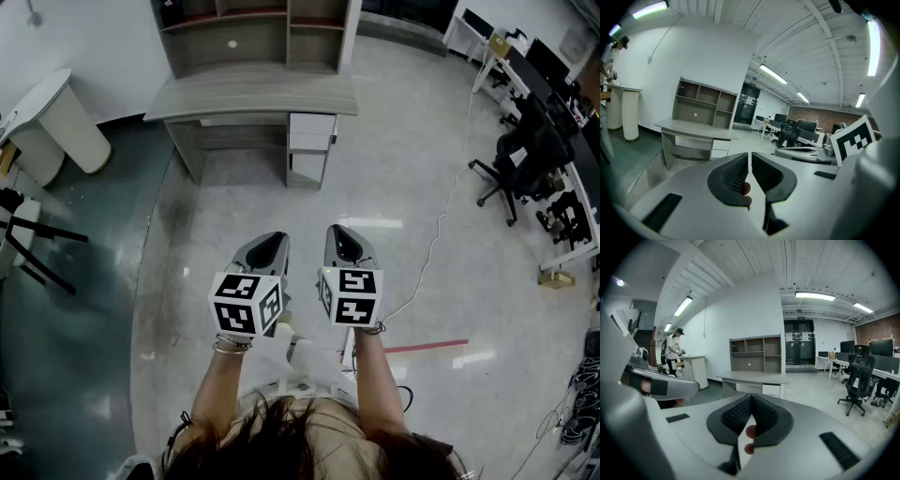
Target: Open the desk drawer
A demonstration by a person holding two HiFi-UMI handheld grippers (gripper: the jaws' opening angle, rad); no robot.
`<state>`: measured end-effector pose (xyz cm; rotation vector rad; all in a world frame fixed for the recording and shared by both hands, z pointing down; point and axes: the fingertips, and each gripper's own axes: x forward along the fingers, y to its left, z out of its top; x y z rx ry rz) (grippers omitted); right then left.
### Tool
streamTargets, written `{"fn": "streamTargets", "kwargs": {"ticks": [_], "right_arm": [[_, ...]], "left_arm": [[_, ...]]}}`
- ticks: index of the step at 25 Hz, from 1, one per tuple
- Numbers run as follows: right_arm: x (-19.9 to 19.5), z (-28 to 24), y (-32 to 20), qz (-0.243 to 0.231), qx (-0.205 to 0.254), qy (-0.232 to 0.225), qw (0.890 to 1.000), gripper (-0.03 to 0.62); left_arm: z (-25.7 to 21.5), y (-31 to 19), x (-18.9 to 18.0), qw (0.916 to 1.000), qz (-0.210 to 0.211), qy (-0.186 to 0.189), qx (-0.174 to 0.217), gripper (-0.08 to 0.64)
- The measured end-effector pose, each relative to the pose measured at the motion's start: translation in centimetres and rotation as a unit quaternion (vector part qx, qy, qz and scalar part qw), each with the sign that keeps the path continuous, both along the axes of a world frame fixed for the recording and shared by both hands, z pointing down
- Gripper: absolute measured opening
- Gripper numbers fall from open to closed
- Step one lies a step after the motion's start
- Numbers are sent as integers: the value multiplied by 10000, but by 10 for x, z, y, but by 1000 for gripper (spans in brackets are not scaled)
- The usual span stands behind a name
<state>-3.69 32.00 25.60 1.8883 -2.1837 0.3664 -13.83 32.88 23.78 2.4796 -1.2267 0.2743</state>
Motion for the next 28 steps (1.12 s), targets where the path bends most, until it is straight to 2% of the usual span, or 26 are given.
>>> {"fn": "streamTargets", "kwargs": {"ticks": [8,13,21,28], "right_arm": [[29,4,6,-42,68,-16,10000,21],[43,9,-3,-42,6,-100,9999,21],[66,13,-37,55,22,-99,9999,21],[72,21,-90,153,-59,-254,9995,23]], "left_arm": [[3,13,33,10000,33,-44,35,31],[6,5,45,9999,13,-157,36,31],[7,-35,66,9996,129,-255,82,31],[13,-95,70,9994,172,-286,-32,31]]}}
